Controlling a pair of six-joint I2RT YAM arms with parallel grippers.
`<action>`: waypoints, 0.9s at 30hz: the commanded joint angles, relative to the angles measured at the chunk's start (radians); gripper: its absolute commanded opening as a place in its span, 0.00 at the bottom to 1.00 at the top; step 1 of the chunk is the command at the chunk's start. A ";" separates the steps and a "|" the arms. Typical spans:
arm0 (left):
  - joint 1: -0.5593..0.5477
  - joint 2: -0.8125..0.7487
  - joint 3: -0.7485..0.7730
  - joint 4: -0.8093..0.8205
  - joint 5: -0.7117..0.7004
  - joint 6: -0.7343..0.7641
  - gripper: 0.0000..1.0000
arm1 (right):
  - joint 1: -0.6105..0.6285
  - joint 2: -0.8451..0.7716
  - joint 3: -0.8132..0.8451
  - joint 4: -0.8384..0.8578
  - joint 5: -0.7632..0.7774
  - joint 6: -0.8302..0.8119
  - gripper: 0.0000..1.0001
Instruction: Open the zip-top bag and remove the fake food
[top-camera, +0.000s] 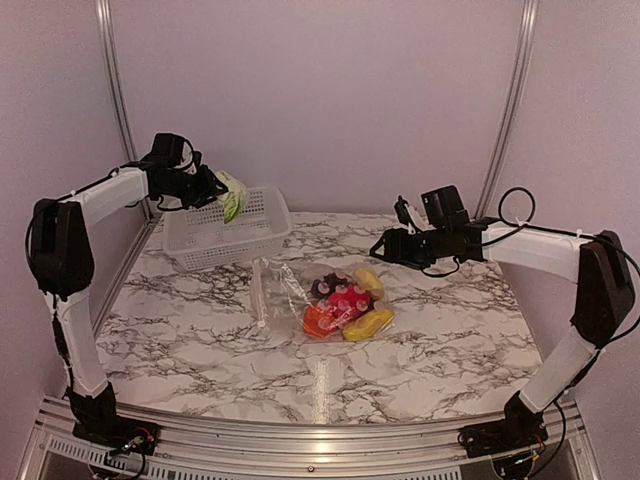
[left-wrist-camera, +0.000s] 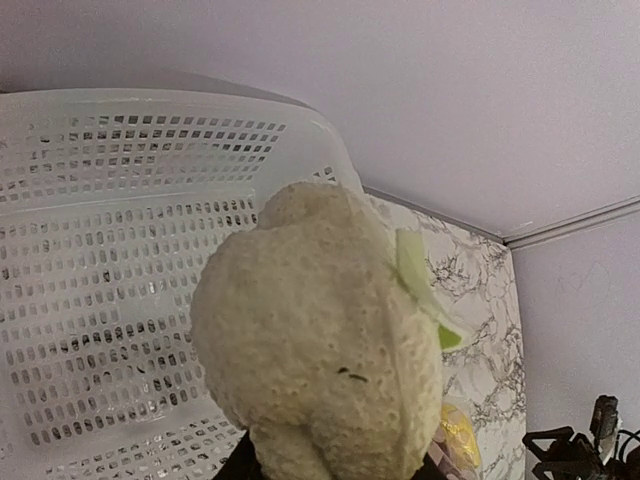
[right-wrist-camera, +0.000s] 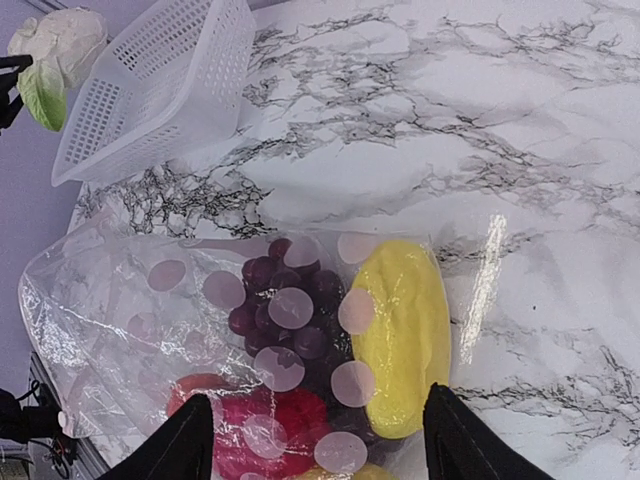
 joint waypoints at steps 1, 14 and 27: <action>0.002 0.165 0.110 0.062 0.078 0.007 0.00 | -0.035 -0.043 0.018 -0.042 -0.029 -0.019 0.69; -0.002 0.515 0.376 0.110 0.151 -0.064 0.03 | -0.036 -0.074 -0.042 -0.033 -0.025 0.019 0.68; 0.023 0.557 0.450 0.049 0.123 -0.104 0.57 | -0.037 -0.091 -0.081 -0.057 -0.026 0.003 0.69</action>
